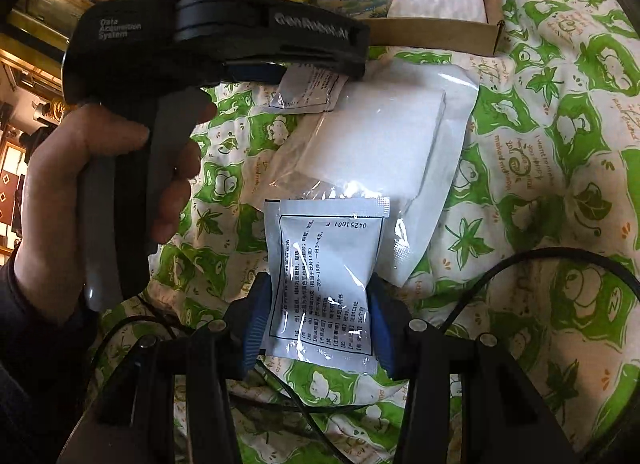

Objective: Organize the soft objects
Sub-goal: 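Grasp a second white sachet with the left tool while the right tool holds its sachet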

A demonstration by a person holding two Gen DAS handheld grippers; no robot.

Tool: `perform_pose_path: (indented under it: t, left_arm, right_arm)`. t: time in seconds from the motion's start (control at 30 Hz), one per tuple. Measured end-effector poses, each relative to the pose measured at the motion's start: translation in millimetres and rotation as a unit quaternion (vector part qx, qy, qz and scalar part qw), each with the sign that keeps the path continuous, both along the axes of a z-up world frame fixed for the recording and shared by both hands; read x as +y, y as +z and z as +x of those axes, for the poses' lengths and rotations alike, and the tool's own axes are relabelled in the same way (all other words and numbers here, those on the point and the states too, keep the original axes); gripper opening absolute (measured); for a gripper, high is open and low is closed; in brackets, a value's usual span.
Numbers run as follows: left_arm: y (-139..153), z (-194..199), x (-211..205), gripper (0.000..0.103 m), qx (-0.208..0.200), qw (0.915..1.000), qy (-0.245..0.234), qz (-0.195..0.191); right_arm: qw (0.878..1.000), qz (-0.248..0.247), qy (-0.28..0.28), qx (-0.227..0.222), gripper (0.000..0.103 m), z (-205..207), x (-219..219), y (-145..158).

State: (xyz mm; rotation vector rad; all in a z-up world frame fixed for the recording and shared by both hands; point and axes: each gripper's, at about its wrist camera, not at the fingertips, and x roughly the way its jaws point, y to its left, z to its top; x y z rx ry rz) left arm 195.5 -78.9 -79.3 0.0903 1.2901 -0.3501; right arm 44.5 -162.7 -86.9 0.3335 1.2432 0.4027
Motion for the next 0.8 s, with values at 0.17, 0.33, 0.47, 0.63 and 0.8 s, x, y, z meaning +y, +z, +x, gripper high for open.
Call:
perform_pose_path:
  t: [0.17, 0.33, 0.47, 0.63, 0.8]
  left_arm:
    - [-2, 7, -2, 0.071, 0.004, 0.9999, -0.008, 0.004]
    - [0, -12, 2, 0.058, -0.006, 0.9994, -0.033, 0.000]
    - [4, -29, 23, 0.046, 0.009, 0.9994, -0.034, -0.007]
    - [0, -58, 45, 0.046, 0.013, 0.9987, -0.046, 0.019]
    - [-2, -71, 50, 0.052, 0.002, 0.9990, -0.040, 0.022]
  right_arm:
    - [1.000, 0.000, 0.000, 0.002, 0.046, 3, -4, -2]
    - [1.000, -0.004, -0.003, -0.002, 0.046, 4, -7, 1]
    - [1.000, -0.006, -0.004, -0.005, 0.046, 1, -5, 2]
    - [1.000, -0.010, -0.008, -0.006, 0.047, 0, -6, 1]
    - [1.000, -0.020, -0.013, 0.000, 0.047, 1, -7, -8]
